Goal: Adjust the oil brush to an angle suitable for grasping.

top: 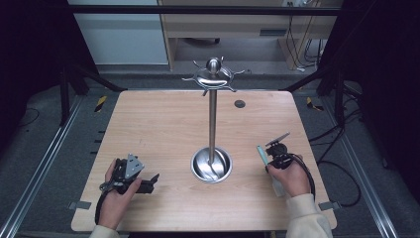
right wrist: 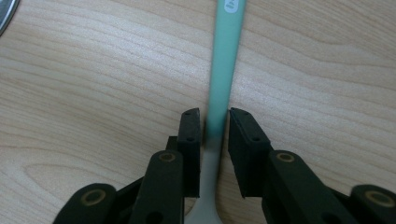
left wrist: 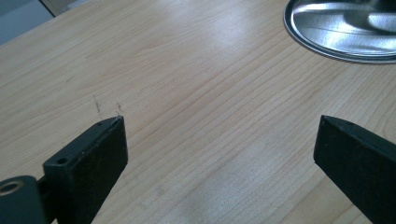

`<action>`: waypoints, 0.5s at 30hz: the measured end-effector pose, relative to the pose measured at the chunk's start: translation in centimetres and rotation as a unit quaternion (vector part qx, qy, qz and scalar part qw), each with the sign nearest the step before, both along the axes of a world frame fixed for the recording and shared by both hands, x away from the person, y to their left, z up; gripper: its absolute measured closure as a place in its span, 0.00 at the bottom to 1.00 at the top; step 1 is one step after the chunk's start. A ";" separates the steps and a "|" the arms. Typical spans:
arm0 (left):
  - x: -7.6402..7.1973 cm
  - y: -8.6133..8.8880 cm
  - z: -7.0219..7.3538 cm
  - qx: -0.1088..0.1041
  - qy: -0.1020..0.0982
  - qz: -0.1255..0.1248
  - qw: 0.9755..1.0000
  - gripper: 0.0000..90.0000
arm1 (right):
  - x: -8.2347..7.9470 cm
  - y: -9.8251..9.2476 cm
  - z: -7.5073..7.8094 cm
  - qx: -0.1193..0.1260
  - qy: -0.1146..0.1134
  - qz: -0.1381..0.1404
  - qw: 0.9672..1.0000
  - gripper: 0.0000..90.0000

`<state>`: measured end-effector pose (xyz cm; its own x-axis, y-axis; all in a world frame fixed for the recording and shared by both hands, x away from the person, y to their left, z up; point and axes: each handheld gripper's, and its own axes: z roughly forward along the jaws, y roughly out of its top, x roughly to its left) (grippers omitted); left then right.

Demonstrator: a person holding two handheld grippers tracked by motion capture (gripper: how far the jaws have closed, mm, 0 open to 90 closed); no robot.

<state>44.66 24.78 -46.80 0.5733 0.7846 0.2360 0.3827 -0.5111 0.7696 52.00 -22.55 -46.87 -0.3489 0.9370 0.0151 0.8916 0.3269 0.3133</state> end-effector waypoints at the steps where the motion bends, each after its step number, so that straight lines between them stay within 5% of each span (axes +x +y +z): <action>1: 0.0 0.0 0.0 0.002 0.000 -0.001 1.000 0.03 | 0.0 0.0 0.0 0.000 0.000 -0.001 1.000 0.85; 15: 0.0 0.0 0.0 0.001 -0.001 -0.002 1.000 0.03 | 0.1 0.4 0.1 -0.002 0.007 0.001 1.000 0.92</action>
<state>44.66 24.79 -46.78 0.5755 0.7822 0.2386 0.3803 -0.5143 0.7687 52.09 -22.18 -46.80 -0.3504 0.9365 0.0166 0.8952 0.3296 0.3000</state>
